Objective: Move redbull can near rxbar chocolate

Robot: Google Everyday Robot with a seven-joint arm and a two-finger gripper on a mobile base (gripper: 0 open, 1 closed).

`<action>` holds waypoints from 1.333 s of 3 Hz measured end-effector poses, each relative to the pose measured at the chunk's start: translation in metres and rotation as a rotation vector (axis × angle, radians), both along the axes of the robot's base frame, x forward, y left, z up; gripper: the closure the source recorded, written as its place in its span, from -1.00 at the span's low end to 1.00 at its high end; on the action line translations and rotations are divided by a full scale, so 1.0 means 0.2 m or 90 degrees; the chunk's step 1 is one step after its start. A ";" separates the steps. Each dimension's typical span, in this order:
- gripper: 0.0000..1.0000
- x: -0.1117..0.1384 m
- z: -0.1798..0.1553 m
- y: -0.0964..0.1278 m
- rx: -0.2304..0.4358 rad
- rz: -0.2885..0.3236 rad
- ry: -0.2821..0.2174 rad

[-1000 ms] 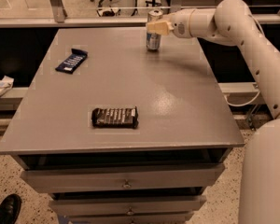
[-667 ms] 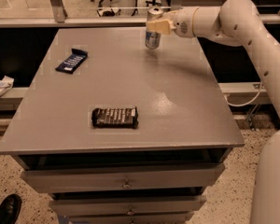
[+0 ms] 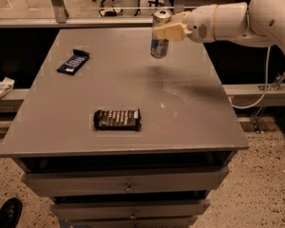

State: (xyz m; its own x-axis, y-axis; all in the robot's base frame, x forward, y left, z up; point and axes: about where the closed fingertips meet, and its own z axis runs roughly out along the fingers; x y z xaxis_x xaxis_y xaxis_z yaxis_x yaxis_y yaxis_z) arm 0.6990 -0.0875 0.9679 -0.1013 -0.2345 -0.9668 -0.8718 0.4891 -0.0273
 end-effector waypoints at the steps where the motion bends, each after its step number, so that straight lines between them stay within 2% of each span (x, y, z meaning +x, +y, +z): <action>1: 1.00 -0.17 -0.08 -0.02 -0.011 0.011 0.039; 2: 1.00 -0.34 -0.15 0.03 -0.011 0.039 0.062; 4: 1.00 -0.57 -0.25 0.18 -0.006 0.080 0.082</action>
Offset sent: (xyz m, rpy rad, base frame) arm -0.1157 0.0243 -0.0497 -0.0113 0.1502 0.1317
